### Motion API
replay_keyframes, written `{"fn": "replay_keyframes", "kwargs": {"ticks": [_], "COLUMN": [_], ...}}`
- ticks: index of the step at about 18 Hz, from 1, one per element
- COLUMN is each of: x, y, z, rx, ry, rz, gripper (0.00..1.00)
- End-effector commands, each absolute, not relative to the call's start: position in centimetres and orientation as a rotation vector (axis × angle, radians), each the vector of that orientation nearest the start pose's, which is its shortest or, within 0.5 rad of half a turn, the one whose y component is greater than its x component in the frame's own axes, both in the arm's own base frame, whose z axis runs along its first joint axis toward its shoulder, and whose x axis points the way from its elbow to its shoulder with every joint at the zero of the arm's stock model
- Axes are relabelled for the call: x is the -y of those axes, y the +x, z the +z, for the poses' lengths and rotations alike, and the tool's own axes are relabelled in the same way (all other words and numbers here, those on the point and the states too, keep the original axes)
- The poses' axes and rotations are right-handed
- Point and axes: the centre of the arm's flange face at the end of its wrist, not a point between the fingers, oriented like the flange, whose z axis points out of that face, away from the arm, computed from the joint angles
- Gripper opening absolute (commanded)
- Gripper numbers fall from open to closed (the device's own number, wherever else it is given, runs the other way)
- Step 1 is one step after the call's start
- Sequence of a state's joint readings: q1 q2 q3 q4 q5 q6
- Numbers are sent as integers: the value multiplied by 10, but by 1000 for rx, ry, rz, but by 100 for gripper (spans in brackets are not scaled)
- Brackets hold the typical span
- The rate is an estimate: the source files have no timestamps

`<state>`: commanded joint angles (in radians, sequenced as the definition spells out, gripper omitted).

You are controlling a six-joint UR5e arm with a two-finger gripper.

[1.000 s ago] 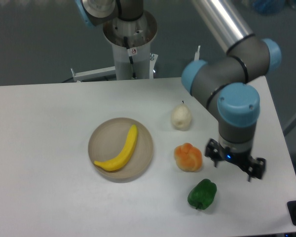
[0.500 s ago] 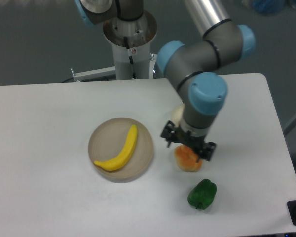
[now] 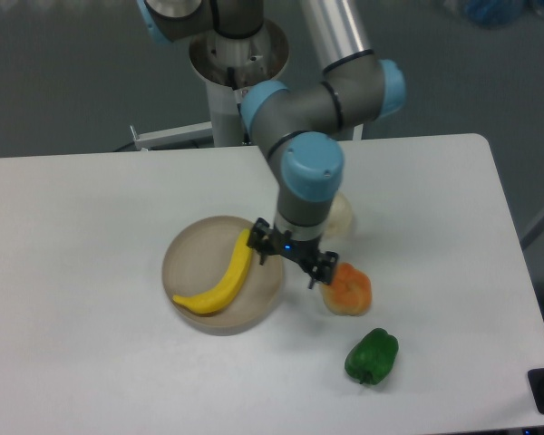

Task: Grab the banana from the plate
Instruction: 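Move the open gripper over the plate above the yellow banana, then lower the gripper onto the banana's middle and close on it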

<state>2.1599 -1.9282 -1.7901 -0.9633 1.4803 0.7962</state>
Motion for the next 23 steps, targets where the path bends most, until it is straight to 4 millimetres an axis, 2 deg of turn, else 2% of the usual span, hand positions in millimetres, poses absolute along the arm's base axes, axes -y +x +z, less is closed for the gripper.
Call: {"fn": "replay_keyframes", "kwargs": {"ticks": [2, 4, 7, 17, 21, 23], "x": [-561, -559, -553, -562, -564, -564], "y": [-184, -173, -167, -142, -141, -141], "z": [238, 226, 219, 196, 193, 194], "rx": [-358, -356, -359, -423, -409, -409], "ry": [-3054, -3045, -3045, -3094, -3099, -3098], "rz": [-88, -72, -57, 4, 2, 4], "gripper": [100, 100, 100, 100, 100, 77]}}
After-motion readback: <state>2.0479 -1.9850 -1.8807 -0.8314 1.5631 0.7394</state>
